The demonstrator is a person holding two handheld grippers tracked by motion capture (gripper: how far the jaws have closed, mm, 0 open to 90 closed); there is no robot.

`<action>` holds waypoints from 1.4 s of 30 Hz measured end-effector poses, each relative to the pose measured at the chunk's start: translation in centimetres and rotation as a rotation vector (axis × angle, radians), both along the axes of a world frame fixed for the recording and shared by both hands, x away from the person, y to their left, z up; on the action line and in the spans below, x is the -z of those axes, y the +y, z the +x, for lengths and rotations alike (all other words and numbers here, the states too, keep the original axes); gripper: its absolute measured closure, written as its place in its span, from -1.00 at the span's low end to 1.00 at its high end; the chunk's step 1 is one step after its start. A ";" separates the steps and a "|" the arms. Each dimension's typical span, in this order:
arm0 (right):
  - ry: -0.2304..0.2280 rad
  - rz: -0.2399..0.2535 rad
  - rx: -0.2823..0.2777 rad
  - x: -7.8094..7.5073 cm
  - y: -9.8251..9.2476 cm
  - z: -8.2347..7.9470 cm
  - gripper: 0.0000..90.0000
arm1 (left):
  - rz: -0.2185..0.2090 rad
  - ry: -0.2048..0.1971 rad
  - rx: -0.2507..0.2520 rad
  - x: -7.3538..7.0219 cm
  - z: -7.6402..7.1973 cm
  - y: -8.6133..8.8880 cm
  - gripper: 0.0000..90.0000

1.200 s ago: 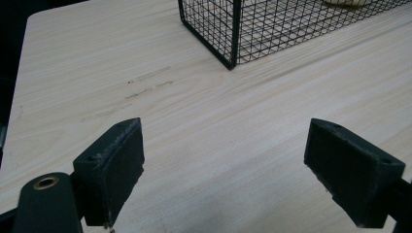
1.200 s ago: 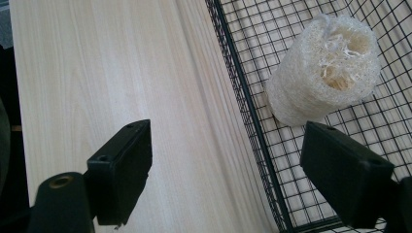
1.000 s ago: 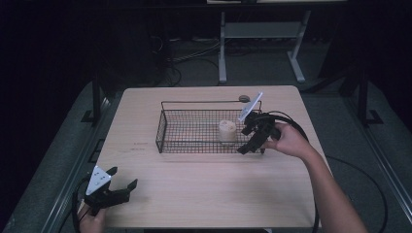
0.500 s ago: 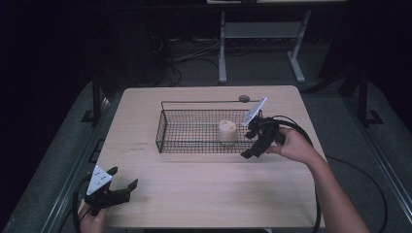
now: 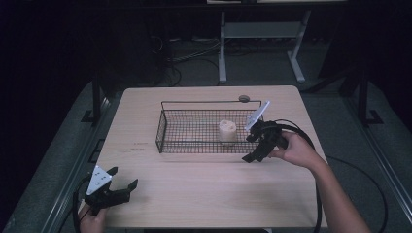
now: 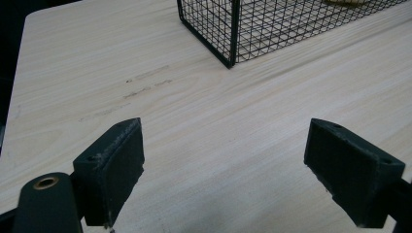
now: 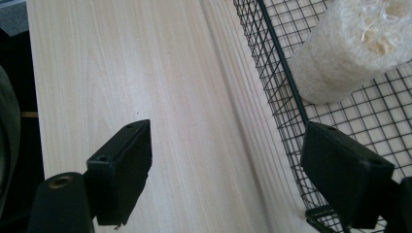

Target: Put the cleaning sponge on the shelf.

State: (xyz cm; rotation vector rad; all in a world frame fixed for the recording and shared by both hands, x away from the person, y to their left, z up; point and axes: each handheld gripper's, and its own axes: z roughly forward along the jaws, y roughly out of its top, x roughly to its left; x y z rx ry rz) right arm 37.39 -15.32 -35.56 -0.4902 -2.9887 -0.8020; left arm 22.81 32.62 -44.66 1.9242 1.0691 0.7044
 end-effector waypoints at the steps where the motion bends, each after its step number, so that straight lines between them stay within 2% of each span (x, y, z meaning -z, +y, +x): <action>1: 0.001 0.000 0.002 0.1 -0.1 -0.1 -0.59 | 0.000 -0.001 0.000 0.0 0.0 0.0 -0.70; 3: -0.001 -0.011 0.006 0.2 -0.3 -0.3 -0.59 | 0.000 0.003 -0.001 0.1 0.0 0.0 -0.70; 16: -0.003 0.005 0.013 1.2 -1.8 -1.9 -0.60 | 0.004 0.006 0.004 0.1 0.1 -0.2 -0.70; 19: 0.000 -0.010 0.014 1.4 -1.9 -2.2 -0.60 | 0.004 0.006 0.004 0.1 0.1 -0.1 -0.70; 23: -0.003 0.005 0.016 2.0 -2.4 -3.0 -0.60 | 0.002 0.004 0.003 0.1 0.1 -0.1 -0.70; 42: 0.007 0.012 0.033 3.8 -3.9 -5.4 -0.60 | 0.007 0.004 0.007 0.1 0.1 -0.2 -0.70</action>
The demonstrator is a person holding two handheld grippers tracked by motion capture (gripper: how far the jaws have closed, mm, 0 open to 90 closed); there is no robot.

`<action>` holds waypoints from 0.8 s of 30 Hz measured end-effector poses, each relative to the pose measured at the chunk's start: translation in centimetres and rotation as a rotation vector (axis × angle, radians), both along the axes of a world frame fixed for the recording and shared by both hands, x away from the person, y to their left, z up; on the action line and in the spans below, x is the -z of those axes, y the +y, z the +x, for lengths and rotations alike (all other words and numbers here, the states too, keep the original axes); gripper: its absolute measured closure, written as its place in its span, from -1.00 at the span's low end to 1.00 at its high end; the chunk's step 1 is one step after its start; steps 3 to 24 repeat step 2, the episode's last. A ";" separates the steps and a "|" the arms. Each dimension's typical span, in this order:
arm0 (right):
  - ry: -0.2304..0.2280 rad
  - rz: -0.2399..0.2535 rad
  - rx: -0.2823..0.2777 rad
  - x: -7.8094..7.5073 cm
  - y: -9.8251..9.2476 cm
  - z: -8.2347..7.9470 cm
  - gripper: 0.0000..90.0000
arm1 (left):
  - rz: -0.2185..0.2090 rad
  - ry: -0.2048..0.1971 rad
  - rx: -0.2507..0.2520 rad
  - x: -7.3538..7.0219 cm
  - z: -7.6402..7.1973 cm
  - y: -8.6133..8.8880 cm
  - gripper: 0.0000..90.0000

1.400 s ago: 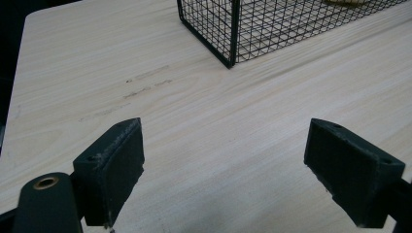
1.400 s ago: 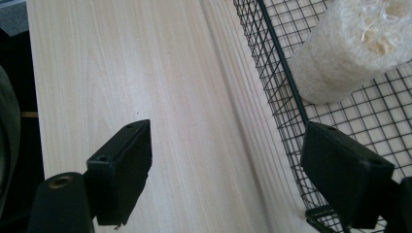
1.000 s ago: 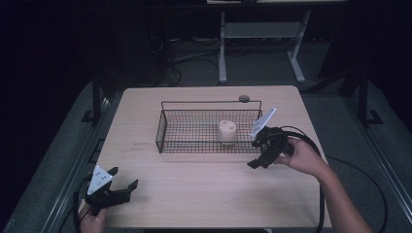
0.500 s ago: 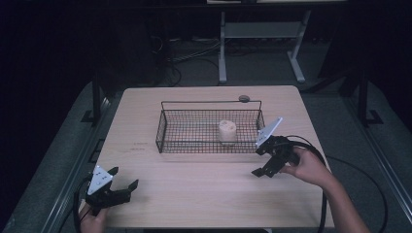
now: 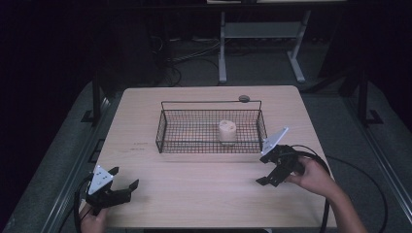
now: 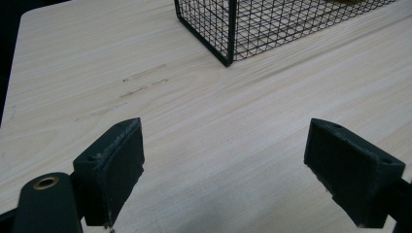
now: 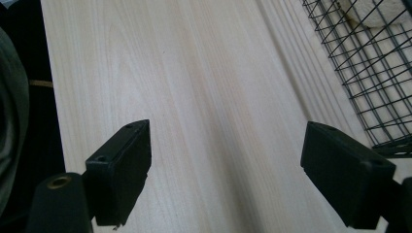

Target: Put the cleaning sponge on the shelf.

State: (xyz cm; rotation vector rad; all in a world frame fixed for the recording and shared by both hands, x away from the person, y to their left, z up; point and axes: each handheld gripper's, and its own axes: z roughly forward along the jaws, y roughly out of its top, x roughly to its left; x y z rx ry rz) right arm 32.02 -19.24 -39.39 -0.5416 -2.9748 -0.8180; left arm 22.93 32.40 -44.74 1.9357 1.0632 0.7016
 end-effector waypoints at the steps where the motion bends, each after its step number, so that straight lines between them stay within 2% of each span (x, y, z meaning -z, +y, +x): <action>1: 0.000 0.001 0.002 0.0 0.0 -0.1 -0.60 | 0.001 0.000 0.000 0.0 0.0 0.0 -0.70; 24: 0.000 0.001 0.002 0.0 0.0 -0.1 -0.60 | 0.001 0.000 0.000 0.0 0.0 0.0 -0.70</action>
